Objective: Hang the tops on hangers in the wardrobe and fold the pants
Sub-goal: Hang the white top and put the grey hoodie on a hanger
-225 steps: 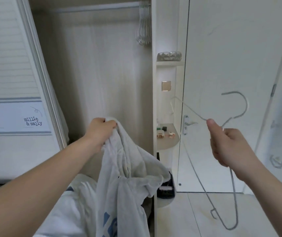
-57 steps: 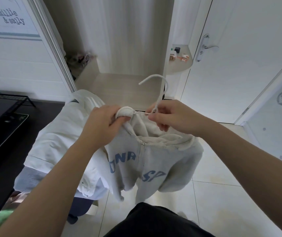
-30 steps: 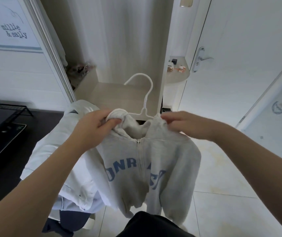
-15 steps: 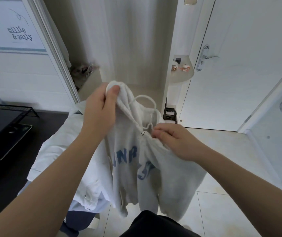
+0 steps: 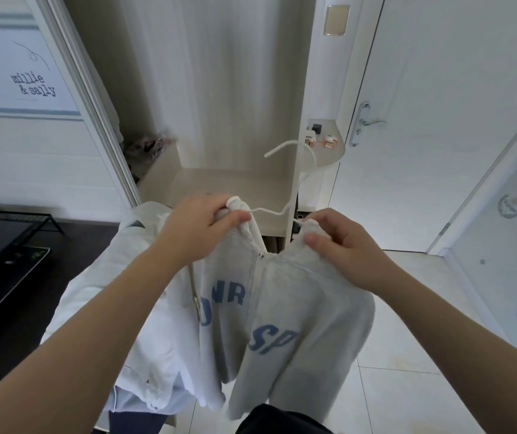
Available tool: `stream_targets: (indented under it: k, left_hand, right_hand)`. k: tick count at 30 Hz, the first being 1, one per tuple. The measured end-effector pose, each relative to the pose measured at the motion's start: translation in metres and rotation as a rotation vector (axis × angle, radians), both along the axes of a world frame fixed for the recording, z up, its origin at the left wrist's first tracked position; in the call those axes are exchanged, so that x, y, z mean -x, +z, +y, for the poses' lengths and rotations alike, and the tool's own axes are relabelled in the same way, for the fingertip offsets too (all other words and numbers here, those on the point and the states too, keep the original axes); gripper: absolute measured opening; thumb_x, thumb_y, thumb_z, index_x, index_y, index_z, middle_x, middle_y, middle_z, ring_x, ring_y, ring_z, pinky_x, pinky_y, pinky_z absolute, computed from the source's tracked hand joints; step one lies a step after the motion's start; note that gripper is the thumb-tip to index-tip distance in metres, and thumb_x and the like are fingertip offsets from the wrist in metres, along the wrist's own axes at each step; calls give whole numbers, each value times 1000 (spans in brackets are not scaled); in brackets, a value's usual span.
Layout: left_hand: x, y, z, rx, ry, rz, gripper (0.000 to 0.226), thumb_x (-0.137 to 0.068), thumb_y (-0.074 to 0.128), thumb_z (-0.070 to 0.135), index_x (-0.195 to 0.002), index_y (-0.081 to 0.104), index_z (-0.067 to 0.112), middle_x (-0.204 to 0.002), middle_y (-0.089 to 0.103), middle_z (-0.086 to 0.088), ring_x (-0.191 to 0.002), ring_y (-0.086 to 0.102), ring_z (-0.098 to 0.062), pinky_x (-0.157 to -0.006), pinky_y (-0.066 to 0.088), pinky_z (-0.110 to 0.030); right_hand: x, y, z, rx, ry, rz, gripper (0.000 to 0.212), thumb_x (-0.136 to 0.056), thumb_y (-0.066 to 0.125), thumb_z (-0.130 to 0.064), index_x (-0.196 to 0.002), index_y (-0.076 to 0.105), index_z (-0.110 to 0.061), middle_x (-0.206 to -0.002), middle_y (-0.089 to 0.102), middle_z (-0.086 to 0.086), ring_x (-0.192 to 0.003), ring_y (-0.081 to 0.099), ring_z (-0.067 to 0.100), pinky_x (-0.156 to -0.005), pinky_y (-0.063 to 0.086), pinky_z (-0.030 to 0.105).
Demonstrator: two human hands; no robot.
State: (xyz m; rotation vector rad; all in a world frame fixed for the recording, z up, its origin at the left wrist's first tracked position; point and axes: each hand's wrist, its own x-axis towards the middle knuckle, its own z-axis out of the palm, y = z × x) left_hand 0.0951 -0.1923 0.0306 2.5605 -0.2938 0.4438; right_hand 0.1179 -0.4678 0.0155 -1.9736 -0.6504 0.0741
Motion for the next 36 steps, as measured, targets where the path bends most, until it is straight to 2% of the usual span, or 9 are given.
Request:
stream_targets:
  k: [3, 7, 11, 16, 19, 24, 27, 32, 36]
  left_hand:
    - [-3, 9, 10, 83, 50, -74, 36, -96, 59, 43, -78, 58, 12, -70, 57, -2, -68, 53, -20, -63, 39, -31]
    - [-12, 21, 17, 135, 65, -105, 28, -97, 61, 42, -88, 63, 16, -78, 62, 0, -76, 57, -19, -69, 44, -38]
    - [-32, 30, 7, 133, 81, -127, 32, -93, 55, 51, -78, 58, 22, -74, 58, -1, -78, 56, -27, -81, 47, -51]
    - [-63, 48, -2, 124, 152, -212, 26, -90, 48, 61, -73, 49, 41, -75, 53, 14, -92, 58, -33, -87, 48, -52]
    - [-84, 63, 0, 162, 220, -226, 26, -95, 53, 56, -101, 64, 33, -104, 64, 6, -111, 56, -30, -96, 45, -52]
    - [-95, 94, 7, 282, 200, -258, 48, -97, 53, 52, -140, 51, 30, -140, 56, 2, -130, 49, -26, -108, 41, -50]
    - [-97, 112, 11, 297, 149, -277, 48, -97, 51, 55, -138, 51, 29, -140, 55, 6, -126, 51, -18, -107, 44, -44]
    - [-105, 149, 21, 321, 48, -285, 38, -92, 49, 65, -121, 53, 40, -122, 57, 20, -104, 49, 14, -86, 38, -14]
    - [-118, 184, 34, 262, 36, -314, 40, -82, 46, 73, -110, 51, 45, -108, 56, 27, -100, 51, 13, -79, 41, -11]
  right_hand:
    - [-4, -3, -30, 172, -28, 1, 7, -95, 59, -50, -89, 61, -47, -83, 63, -23, -73, 57, -3, -66, 42, 11]
    - [1, -1, -43, 288, -47, -73, 38, -101, 47, -45, -64, 45, -40, -60, 48, -19, -56, 42, 2, -57, 36, 16]
    - [2, 20, -30, 236, -45, -89, 31, -105, 46, -34, -79, 51, -50, -75, 61, -24, -68, 55, -3, -64, 40, 8]
    - [-5, 46, -5, 54, -125, -146, 34, -106, 47, -29, -72, 49, -32, -66, 53, -21, -62, 47, -1, -60, 38, 11]
    - [-14, 69, 11, -86, -153, -147, 34, -105, 50, -28, -71, 50, -24, -65, 49, -17, -61, 46, 1, -58, 36, 12]
    - [-43, 115, 41, -191, -158, -173, 38, -104, 51, -29, -69, 48, -15, -65, 45, -6, -61, 44, 10, -60, 36, 26]
    - [-67, 145, 61, -228, -154, -203, 40, -103, 52, -31, -65, 46, -23, -62, 43, -6, -58, 42, 10, -57, 35, 26]
    - [-118, 193, 99, -285, -146, -280, 38, -102, 54, -29, -71, 46, -10, -65, 41, 2, -60, 40, 14, -55, 32, 28]
    - [-162, 239, 135, -349, -159, -356, 41, -102, 53, -25, -64, 39, -18, -53, 35, -9, -47, 33, 7, -42, 28, 19]
